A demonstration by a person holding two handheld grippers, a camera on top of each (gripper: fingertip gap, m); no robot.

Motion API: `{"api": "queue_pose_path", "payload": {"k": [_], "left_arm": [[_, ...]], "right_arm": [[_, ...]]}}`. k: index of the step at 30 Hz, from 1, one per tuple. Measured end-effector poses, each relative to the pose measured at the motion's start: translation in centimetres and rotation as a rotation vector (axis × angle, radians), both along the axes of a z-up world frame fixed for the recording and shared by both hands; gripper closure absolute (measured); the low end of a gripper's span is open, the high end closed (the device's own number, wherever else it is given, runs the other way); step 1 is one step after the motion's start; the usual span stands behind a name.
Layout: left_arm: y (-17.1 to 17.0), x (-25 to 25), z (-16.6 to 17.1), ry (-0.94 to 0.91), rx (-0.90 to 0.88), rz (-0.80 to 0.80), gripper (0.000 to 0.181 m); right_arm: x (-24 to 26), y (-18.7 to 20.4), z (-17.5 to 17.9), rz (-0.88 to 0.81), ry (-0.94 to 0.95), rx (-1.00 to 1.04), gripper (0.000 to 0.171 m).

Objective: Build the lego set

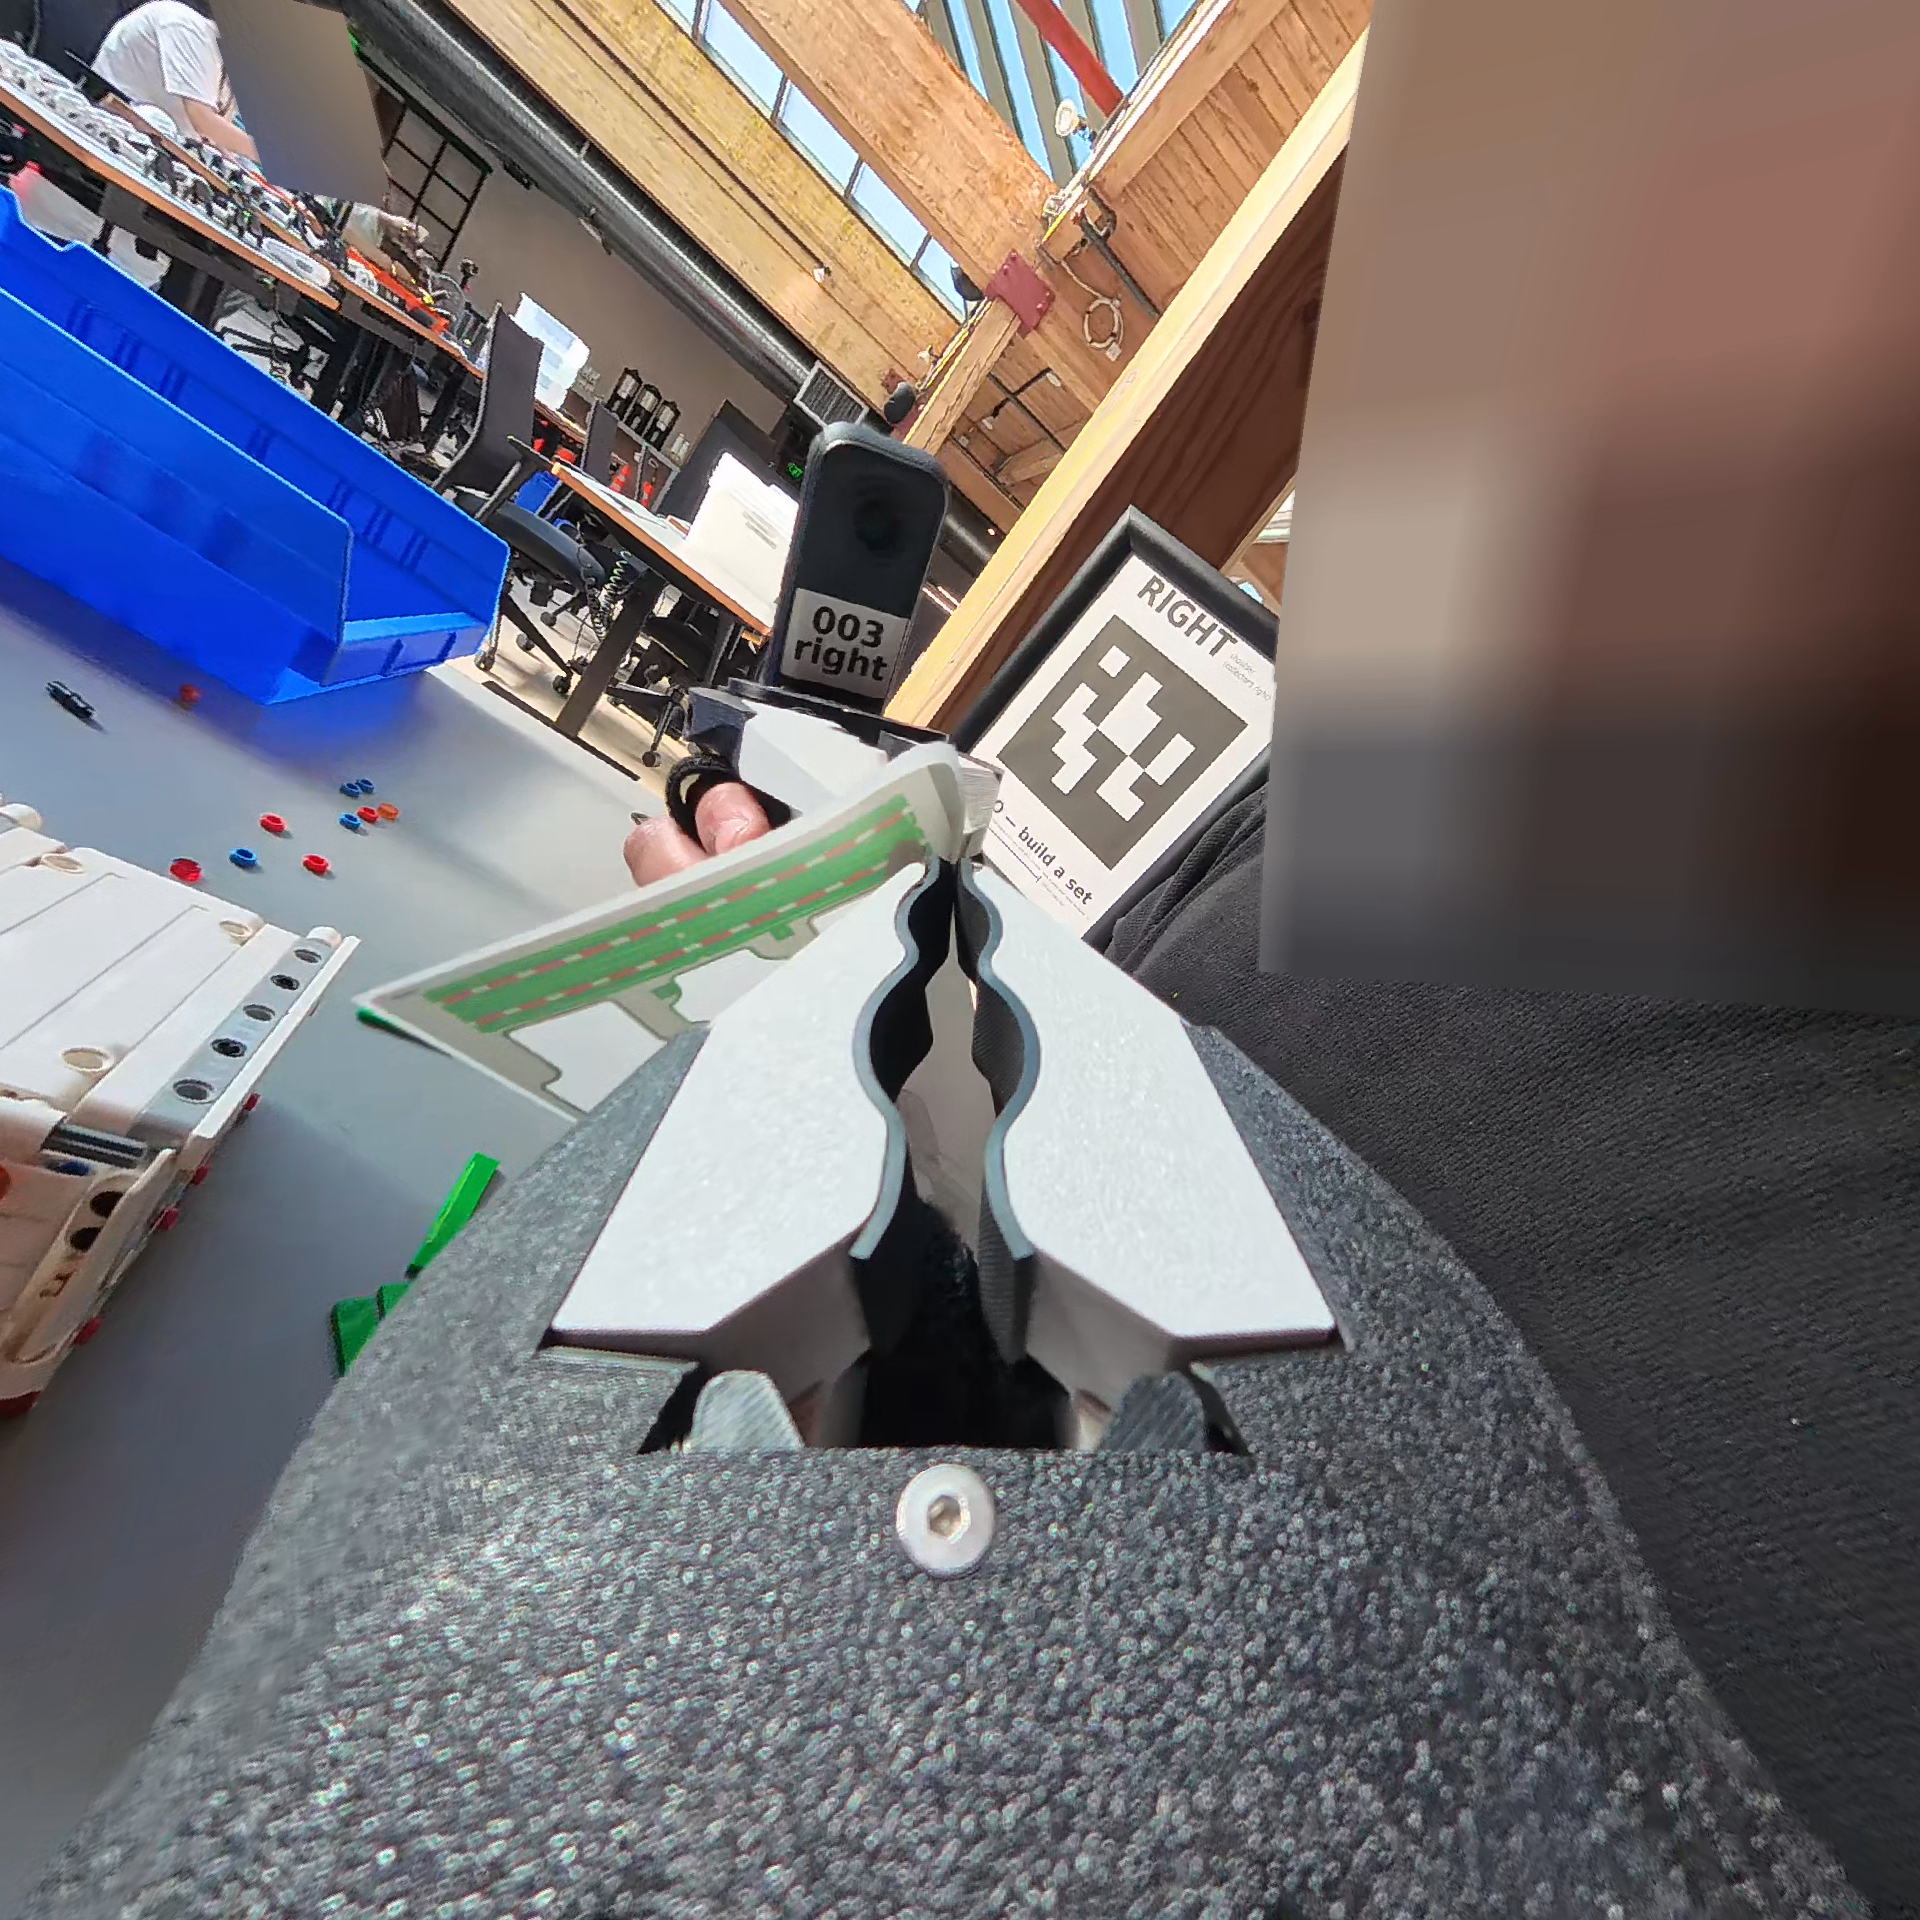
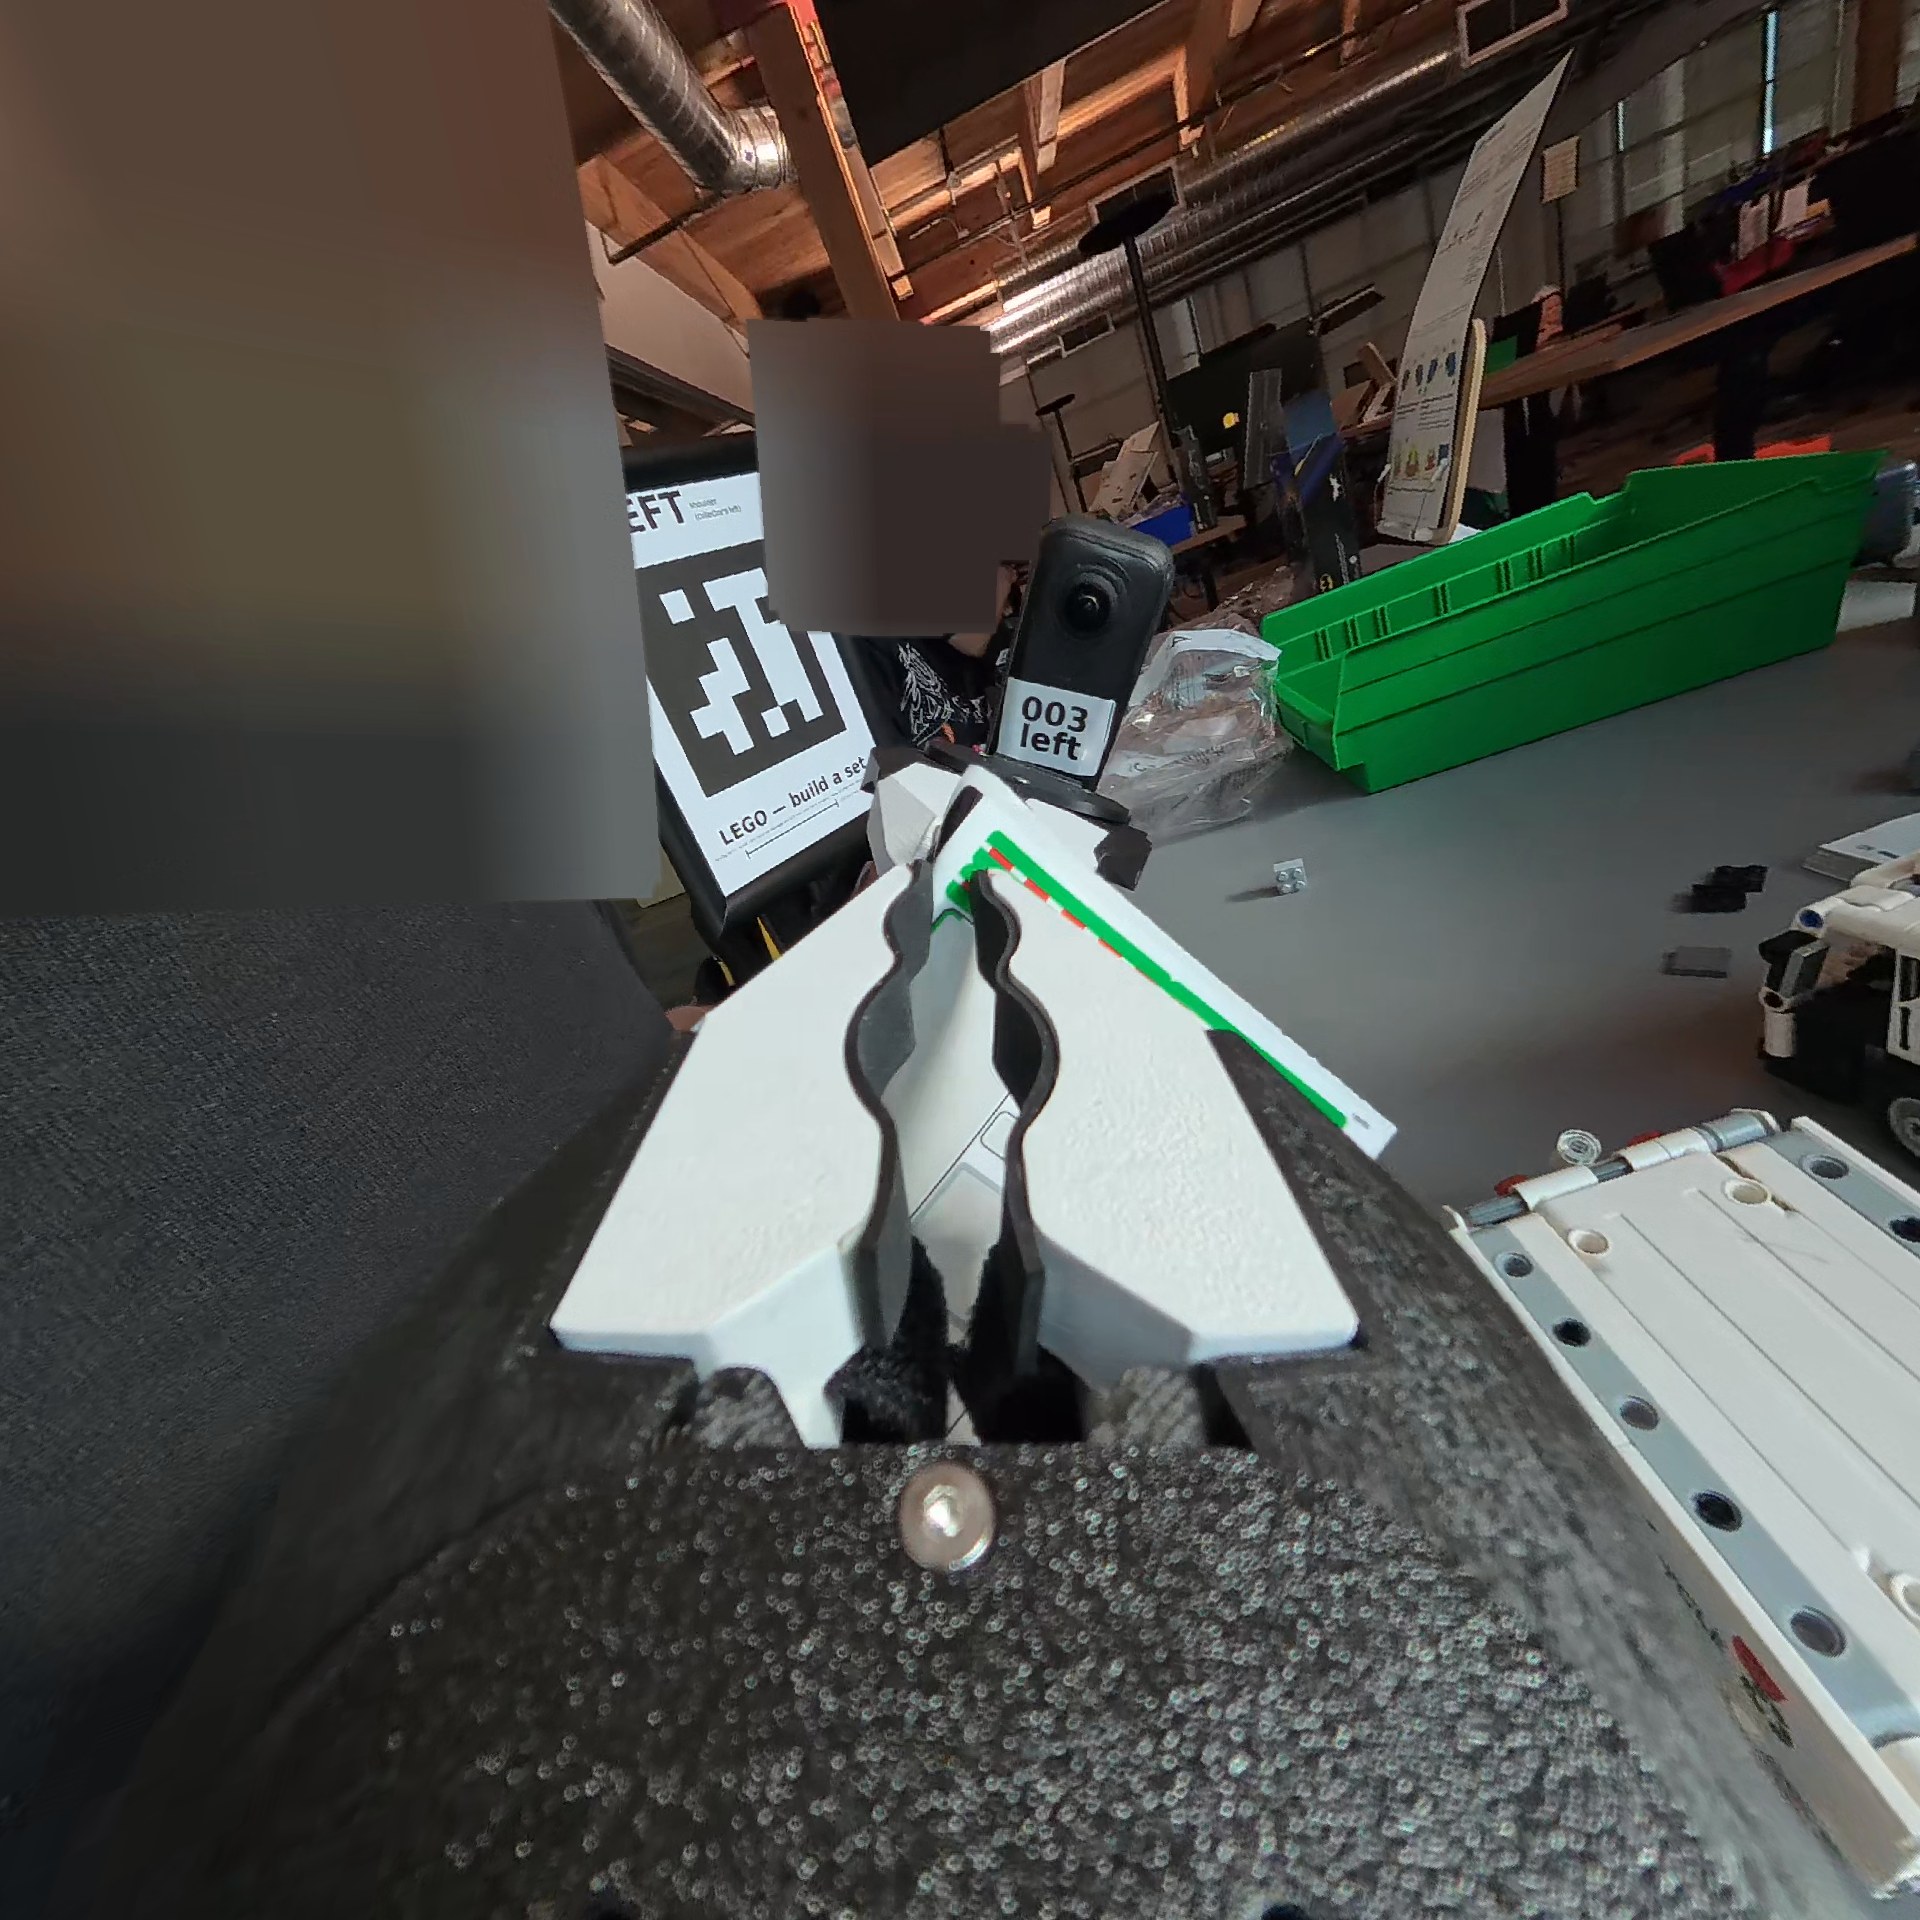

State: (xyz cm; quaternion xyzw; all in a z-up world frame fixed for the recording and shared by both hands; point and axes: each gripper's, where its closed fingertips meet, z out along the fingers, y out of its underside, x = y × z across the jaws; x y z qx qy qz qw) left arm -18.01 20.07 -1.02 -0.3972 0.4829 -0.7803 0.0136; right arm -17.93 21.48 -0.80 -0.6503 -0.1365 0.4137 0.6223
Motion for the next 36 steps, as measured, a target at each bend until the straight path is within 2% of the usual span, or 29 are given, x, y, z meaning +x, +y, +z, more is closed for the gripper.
{"api": "queue_pose_path", "payload": {"k": [5,10,12,15,18,20,22,24,25,28,31,36], "left_arm": [[-0.1,-0.4,0.4,-0.017,-0.039,-0.028,0.181],[-0.4,-0.9,0.8,-0.036,-0.077,-0.071,0.181],[-0.4,-1.1,1.0,-0.045,-0.089,-0.078,0.181],[-0.1,-1.3,1.2,-0.049,-0.119,-0.086,0.181],[0.1,-1.8,0.9,-0.031,-0.124,-0.111,0.181],[-0.3,-1.9,0.1,0.012,-0.09,-0.139,0.181],[-0.6,-1.7,-0.8,0.047,-0.038,-0.137,0.181],[-0.5,-1.5,-1.2,0.063,-0.004,-0.12,0.181],[-0.4,-1.3,-1.4,0.067,0.012,-0.103,0.181],[0.1,-0.8,-2.1,0.086,0.069,-0.046,0.181],[1.1,-0.1,-2.6,0.103,0.113,0.037,0.174],[1.3,0.5,-3.8,0.134,0.206,0.076,0.172]], "right_arm": [[0.0,-0.1,0.0,0.033,0.039,-0.005,0.163],[-0.9,-0.6,-0.1,0.096,0.047,0.005,0.143],[-1.8,-1.1,-0.4,0.138,0.019,0.02,0.13],[-1.3,-1.4,-0.6,0.099,-0.071,0.061,0.104],[2.0,-0.6,-0.3,-0.018,-0.071,0.062,0.1],[2.5,-0.4,-0.1,0.008,-0.009,0.057,0.101],[1.5,-0.2,-0.6,0.037,-0.042,0.053,0.11],[-0.1,-0.3,-2.3,0.087,-0.154,0.02,0.129],[-0.2,-0.1,-3.5,0.083,-0.219,-0.016,0.148],[1.0,0.1,-3.6,0.041,-0.19,-0.027,0.166],[1.8,0.0,-4.2,0.044,-0.152,-0.08,0.171],[1.7,0.0,-4.5,0.054,-0.149,-0.099,0.171]]}}
